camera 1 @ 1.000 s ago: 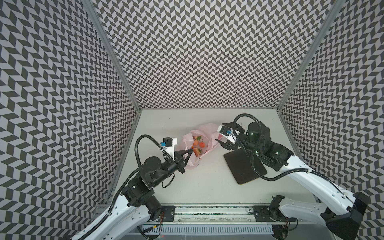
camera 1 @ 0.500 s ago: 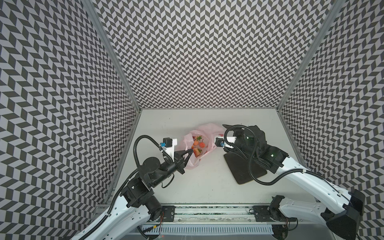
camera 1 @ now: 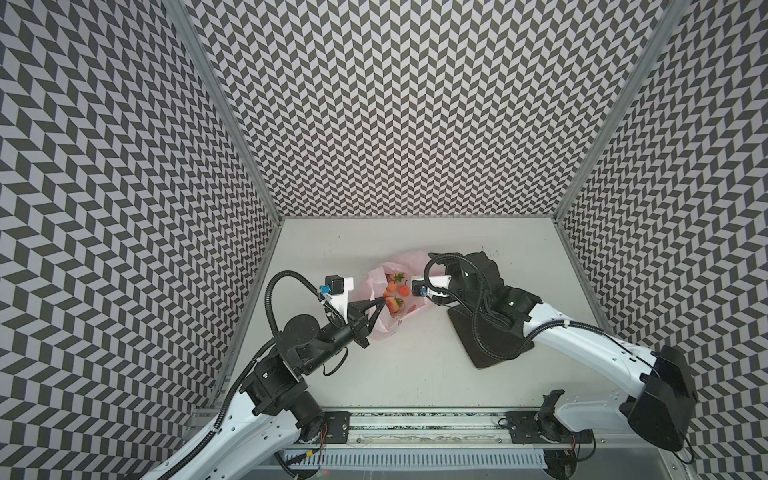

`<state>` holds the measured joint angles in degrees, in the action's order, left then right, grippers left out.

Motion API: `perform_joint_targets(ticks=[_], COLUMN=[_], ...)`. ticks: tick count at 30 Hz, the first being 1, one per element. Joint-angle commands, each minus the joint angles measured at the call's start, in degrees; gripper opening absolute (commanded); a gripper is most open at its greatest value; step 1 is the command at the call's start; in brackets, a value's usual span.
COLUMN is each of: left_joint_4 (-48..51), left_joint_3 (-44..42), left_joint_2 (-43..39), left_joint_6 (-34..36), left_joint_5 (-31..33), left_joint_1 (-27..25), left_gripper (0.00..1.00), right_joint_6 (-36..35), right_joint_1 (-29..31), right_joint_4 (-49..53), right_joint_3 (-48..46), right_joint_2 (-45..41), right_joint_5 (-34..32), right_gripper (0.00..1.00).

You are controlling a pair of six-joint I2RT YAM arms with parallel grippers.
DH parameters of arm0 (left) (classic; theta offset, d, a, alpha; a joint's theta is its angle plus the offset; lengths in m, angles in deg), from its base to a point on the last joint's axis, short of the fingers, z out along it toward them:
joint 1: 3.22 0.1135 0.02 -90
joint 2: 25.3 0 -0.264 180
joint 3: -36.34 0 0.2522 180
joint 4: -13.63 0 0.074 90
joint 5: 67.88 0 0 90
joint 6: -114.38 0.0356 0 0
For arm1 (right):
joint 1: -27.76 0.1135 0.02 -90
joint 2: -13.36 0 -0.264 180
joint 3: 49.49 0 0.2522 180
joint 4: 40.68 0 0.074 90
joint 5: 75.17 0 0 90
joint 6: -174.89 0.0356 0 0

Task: Take the fake fruits out of the plastic bag

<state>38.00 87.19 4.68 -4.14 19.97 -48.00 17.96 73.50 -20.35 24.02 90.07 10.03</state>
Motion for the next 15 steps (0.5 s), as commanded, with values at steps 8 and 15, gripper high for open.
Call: perform_joint_targets(ticks=[8, 15], left_joint_4=[0.6, 5.3], left_joint_3=[1.1, 3.9], left_joint_2=[-0.1, 2.2], left_joint_6=[-2.6, -11.6], left_joint_5=[6.8, 20.8], left_joint_1=[-0.3, -0.3], left_gripper=[0.0, 0.0], right_joint_6=[14.6, 40.8], right_joint_1=[1.9, 1.9], right_joint_4=[-14.6, -26.0], right_joint_3=[2.5, 4.1], right_joint_2=[4.1, 7.3], right_joint_5=[9.4, 4.5], right_gripper=[0.44, 0.0])
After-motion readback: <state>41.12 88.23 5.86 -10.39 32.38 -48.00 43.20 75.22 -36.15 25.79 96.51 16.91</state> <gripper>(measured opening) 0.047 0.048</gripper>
